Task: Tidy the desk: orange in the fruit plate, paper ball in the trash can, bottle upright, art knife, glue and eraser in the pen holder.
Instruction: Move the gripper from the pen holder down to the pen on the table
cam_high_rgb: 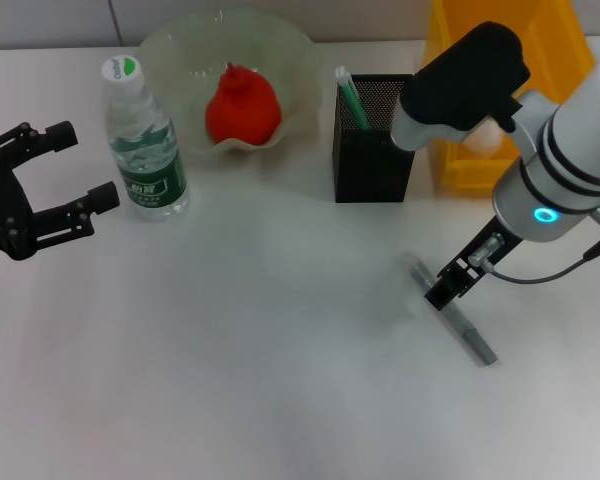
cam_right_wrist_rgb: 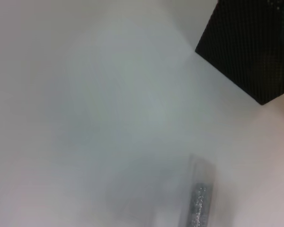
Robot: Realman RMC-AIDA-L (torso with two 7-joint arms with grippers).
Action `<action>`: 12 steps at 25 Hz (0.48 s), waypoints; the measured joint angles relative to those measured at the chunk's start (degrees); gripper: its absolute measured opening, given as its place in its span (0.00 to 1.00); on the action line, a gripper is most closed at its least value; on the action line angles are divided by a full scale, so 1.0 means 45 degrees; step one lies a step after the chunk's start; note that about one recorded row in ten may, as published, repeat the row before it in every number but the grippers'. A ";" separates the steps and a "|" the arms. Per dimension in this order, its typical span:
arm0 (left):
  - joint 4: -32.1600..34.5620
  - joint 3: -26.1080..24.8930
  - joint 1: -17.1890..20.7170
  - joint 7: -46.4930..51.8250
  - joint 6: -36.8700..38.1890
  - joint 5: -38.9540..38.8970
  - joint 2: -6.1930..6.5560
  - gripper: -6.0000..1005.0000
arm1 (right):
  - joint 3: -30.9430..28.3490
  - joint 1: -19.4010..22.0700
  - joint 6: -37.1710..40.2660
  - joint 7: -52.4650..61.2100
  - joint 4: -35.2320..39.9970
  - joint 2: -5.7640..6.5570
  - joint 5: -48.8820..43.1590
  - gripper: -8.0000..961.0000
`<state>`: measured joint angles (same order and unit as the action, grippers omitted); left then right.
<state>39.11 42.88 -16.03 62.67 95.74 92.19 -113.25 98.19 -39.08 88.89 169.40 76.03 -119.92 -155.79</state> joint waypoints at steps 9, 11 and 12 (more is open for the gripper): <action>0.0012 -0.0014 0.0021 -0.0002 -0.0010 0.0000 -0.0032 0.86 | 0.0331 -0.0628 -0.0696 0.0000 -0.1384 0.0006 0.0377 0.73; 0.0004 -0.0019 0.0023 -0.0001 -0.0010 0.0000 -0.0040 0.86 | 0.0431 -0.0737 -0.0819 0.0000 -0.1625 0.0008 0.0400 0.73; -0.0005 -0.0024 0.0024 -0.0003 -0.0010 0.0000 -0.0046 0.86 | 0.0479 -0.0786 -0.0860 0.0000 -0.1736 0.0008 0.0418 0.73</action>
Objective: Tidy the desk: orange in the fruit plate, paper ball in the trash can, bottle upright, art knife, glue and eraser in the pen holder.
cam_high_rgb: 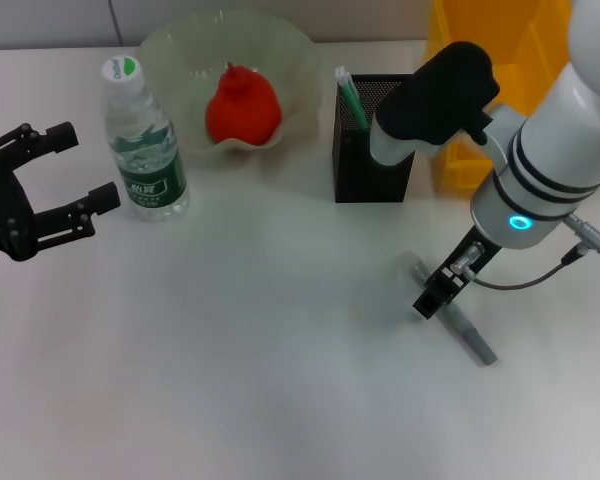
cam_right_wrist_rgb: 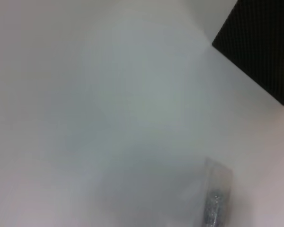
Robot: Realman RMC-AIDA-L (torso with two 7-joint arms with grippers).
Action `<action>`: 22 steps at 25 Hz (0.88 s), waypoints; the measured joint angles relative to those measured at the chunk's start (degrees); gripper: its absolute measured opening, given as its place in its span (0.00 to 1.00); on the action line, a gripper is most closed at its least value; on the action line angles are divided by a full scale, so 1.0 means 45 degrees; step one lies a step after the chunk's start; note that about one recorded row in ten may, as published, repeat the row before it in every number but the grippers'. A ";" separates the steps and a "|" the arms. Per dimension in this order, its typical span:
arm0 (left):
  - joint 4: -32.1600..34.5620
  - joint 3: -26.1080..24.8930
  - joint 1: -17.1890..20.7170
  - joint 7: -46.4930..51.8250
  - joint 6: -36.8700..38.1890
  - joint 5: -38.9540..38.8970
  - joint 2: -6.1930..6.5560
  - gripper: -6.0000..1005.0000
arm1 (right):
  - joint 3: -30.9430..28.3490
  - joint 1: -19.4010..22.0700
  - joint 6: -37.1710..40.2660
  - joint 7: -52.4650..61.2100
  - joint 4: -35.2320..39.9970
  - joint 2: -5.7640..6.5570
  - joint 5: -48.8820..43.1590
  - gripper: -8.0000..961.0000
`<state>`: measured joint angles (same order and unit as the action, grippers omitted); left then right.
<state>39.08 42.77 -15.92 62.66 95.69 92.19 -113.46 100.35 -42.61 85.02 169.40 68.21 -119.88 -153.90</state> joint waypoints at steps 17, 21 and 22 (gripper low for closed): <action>0.0036 -0.0013 -0.0005 -0.0005 0.0019 0.0000 -0.0025 0.86 | 0.0007 -0.0150 -0.0087 -0.0011 -0.0534 0.0021 0.0145 0.38; 0.0044 -0.0013 -0.0018 -0.0042 -0.0008 0.0000 -0.0021 0.86 | 0.0004 -0.0140 -0.0072 -0.0038 -0.0514 0.0037 0.0448 0.24; 0.0044 -0.0013 -0.0018 -0.0042 -0.0008 0.0000 -0.0021 0.86 | 0.0004 -0.0140 -0.0072 -0.0038 -0.0514 0.0037 0.0448 0.22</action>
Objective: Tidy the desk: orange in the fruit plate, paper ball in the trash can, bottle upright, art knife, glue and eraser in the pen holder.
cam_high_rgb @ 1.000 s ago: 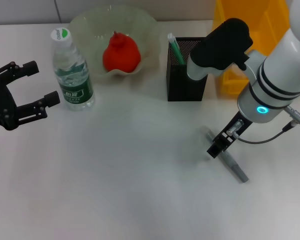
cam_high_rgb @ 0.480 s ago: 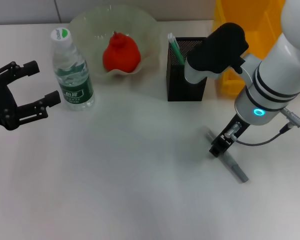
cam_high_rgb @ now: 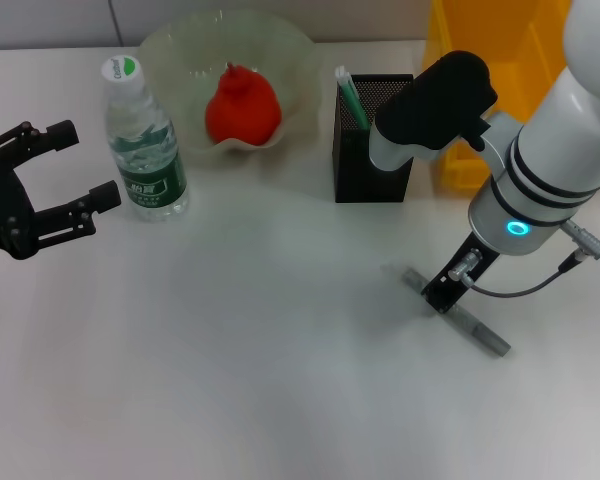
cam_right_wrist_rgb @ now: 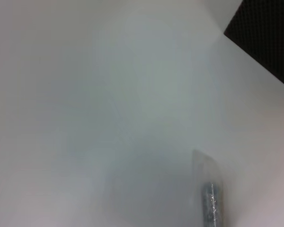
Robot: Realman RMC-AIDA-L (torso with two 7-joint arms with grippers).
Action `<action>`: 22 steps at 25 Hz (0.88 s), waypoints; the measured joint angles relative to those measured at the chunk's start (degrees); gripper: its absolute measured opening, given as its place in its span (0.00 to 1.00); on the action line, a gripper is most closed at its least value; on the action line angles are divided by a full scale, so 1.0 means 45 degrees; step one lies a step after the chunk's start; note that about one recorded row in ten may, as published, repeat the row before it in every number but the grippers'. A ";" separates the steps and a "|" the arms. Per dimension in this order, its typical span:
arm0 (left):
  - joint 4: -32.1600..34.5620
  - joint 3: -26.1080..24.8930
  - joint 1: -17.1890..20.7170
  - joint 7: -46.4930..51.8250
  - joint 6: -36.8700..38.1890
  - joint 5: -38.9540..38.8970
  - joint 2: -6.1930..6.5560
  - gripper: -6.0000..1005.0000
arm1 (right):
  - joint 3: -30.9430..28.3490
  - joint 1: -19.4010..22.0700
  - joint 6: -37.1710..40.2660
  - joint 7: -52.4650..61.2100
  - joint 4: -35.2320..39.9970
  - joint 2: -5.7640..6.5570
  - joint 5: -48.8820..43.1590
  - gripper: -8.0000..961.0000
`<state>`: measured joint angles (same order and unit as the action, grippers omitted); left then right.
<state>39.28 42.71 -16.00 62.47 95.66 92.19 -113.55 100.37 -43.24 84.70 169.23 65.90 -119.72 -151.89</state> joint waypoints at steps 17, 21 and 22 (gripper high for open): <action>-0.0068 0.0000 0.0002 -0.0087 -0.0085 0.0000 0.0019 0.86 | -0.1351 0.1616 0.1085 -0.0376 0.5862 0.0104 -0.0069 0.14; -0.0012 0.0000 0.0002 -0.0103 -0.0127 -0.0005 0.0003 0.86 | -0.1849 0.2213 0.0767 -0.0657 0.8040 0.0093 -0.0098 0.14; -0.0007 0.0000 0.0002 -0.0104 -0.0136 -0.0017 0.0003 0.86 | -0.1984 0.2304 0.0570 -0.0768 0.8466 0.0088 -0.0108 0.13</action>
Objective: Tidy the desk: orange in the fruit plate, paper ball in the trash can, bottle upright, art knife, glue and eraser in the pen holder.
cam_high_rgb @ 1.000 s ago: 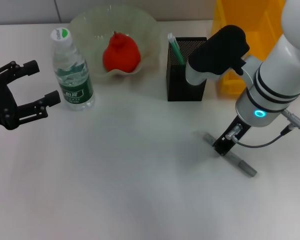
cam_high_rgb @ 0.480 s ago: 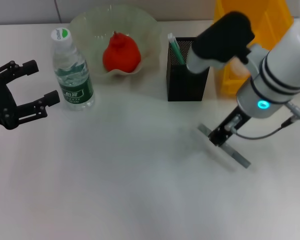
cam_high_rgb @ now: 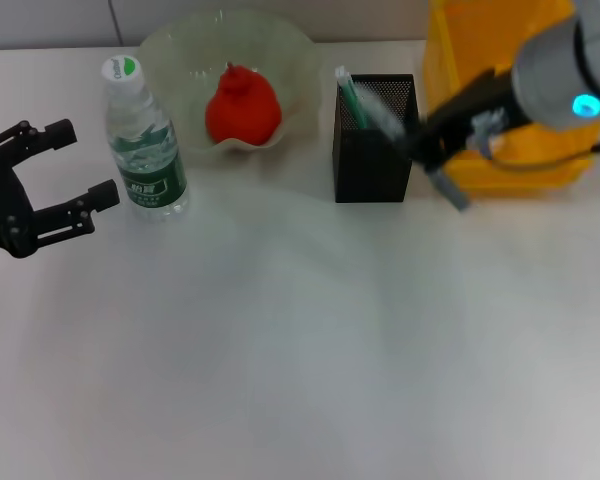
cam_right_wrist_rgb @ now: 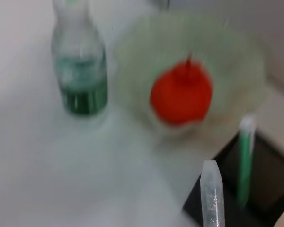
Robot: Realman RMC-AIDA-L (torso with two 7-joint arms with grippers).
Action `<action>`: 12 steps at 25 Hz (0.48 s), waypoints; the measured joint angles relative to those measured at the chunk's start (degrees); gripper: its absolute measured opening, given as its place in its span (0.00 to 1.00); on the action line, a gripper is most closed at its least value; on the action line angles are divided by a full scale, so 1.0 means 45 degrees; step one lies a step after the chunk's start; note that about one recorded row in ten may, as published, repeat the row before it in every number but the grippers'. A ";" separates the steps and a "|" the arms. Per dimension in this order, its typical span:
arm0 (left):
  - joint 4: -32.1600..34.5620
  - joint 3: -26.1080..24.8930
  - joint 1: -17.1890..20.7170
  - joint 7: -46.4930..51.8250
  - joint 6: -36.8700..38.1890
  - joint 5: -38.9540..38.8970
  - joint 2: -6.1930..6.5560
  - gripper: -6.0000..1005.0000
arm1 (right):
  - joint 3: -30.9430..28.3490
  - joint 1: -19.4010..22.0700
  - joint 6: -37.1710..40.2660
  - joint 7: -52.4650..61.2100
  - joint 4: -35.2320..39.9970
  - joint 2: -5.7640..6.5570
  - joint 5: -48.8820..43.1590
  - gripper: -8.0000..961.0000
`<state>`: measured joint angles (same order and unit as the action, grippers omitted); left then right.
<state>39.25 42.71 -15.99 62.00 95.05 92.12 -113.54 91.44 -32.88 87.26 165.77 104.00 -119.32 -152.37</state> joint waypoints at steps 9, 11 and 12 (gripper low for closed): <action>0.0009 -0.0026 -0.0058 -0.0009 -0.0084 -0.0074 -0.0012 0.86 | -0.0086 0.0406 -0.4301 -0.1551 -0.1274 -0.0020 0.0051 0.13; 0.0009 -0.0036 -0.0074 -0.0010 -0.0092 -0.0074 -0.0020 0.86 | 0.0078 0.0446 -0.5321 -0.1915 -0.1927 -0.0025 0.0067 0.13; 0.0007 -0.0042 -0.0082 -0.0010 -0.0101 -0.0074 -0.0021 0.86 | 0.0161 0.0465 -0.5757 -0.2059 -0.2227 -0.0025 0.0070 0.13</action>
<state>39.29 42.52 -16.36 61.96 94.59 91.78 -113.64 92.16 -30.79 61.36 156.50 93.98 -119.44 -152.06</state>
